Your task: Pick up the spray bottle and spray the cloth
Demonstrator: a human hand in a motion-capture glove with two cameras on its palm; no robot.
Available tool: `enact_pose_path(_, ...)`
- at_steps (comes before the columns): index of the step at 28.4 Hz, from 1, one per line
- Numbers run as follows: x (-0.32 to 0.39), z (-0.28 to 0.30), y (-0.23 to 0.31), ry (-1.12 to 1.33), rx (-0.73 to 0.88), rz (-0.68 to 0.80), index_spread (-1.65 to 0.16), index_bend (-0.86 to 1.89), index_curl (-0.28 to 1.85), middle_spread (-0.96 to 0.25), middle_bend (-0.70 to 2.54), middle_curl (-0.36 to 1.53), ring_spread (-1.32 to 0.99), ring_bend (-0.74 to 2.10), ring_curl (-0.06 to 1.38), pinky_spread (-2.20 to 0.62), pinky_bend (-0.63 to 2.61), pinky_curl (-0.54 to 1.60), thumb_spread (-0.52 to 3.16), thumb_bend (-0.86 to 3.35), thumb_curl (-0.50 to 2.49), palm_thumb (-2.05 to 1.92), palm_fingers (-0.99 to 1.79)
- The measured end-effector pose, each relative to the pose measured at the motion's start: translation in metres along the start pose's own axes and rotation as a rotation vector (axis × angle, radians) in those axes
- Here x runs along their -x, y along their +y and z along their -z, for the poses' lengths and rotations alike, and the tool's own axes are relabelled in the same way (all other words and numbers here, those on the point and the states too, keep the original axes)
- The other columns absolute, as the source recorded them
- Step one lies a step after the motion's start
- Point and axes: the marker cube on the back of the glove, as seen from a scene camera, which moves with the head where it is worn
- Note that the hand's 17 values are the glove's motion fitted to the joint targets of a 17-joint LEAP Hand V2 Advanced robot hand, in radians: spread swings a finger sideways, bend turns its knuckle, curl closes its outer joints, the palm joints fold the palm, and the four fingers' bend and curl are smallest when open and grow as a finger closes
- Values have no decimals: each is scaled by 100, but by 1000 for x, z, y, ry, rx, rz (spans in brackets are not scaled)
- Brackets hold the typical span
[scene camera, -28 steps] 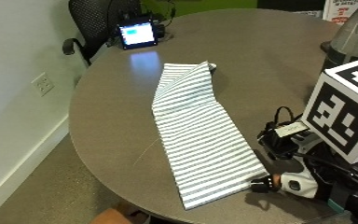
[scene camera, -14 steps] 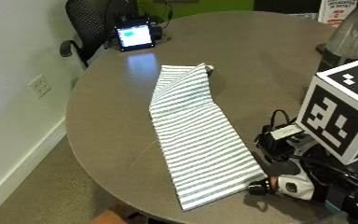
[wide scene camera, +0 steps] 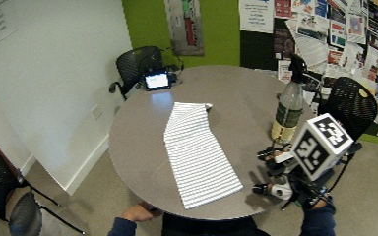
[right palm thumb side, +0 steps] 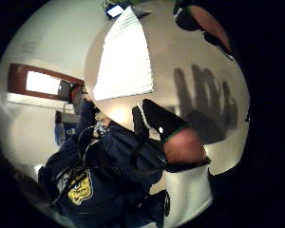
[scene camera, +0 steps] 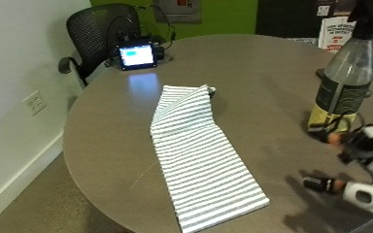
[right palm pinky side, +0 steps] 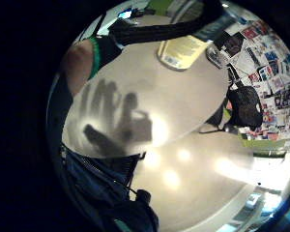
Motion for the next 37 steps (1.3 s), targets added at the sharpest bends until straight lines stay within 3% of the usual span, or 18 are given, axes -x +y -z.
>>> enact_pose_path(7, -48, 36, 2, -288, -225, -211, -40, 1, 21, -9, 29, 34, -13, 43, 31, 21, 28, 29, 113, 2, 29, 56, 77)
enact_pose_path(19, -114, 47, -54, -682, -489, -403, -38, 9, 18, -7, 27, 36, -11, 45, 34, 17, 35, 34, 118, 1, 34, 64, 72)
enact_pose_path(29, -132, 47, -95, -927, -439, -432, -38, 15, 21, -6, 22, 36, -11, 40, 33, 21, 30, 34, 118, 2, 38, 75, 65)
enact_pose_path(37, -145, 36, -110, -1012, -431, -440, -35, 25, 29, -10, 24, 37, -14, 35, 31, 21, 16, 29, 112, 2, 42, 83, 82)
